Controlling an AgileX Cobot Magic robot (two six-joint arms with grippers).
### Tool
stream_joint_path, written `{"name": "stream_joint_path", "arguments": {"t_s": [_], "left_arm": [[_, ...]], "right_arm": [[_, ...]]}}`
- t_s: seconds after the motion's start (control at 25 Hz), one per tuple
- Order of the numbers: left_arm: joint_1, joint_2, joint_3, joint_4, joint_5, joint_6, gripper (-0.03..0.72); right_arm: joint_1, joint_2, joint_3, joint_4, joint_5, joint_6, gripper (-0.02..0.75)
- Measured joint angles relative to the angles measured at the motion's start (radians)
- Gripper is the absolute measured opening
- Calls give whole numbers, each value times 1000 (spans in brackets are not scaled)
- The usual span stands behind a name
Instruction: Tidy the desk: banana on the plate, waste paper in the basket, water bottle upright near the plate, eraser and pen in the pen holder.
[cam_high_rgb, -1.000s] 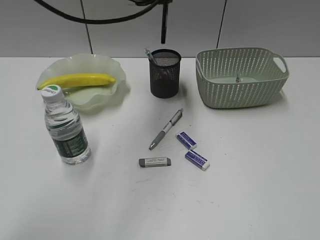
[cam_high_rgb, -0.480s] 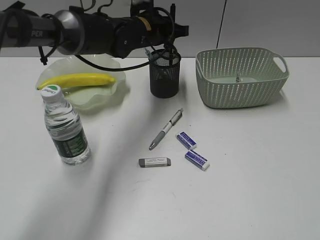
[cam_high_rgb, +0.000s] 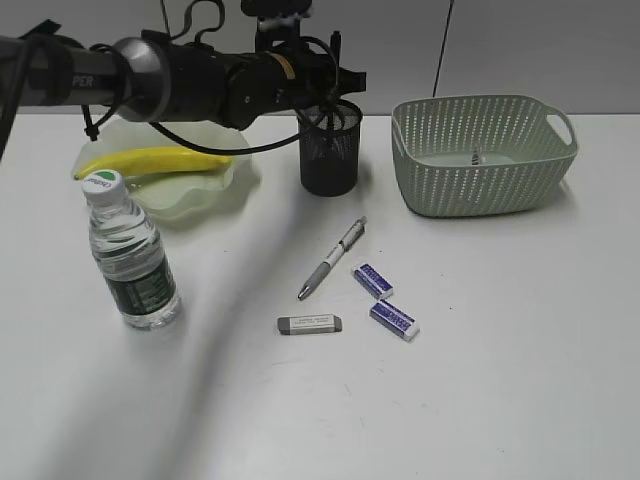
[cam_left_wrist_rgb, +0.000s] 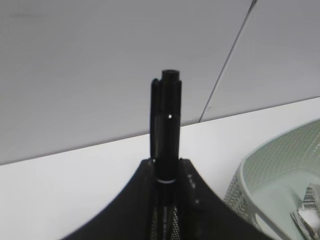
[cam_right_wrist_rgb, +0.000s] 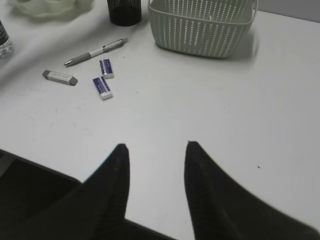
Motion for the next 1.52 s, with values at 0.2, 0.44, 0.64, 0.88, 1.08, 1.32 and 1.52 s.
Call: {"name": "stream_joint_path", "arguments": {"t_s": [0.2,0.44,0.64,0.88,1.08,1.32,1.52], "left_arm": [[1,2,0,5,16,0,239],[1,-23,0,5,51,0,354],[1,-135,0,1,167,0,360],[1,-335,0,79,521,0,360],[1,-541,0,137,901,0,360],[1,-754,5,161,1308,12,360],[1,-1035,82,128,1335,19,339]], "right_arm": [[0,0,0,0,0,0,307],[0,0,0,0,0,0,307],[0,0,0,0,0,0,307],[0,0,0,0,0,0,307],[0,0,1,0,0,0,307],[0,0,1,0,-1,0,307],[0,0,1,0,-1,0,307]]}}
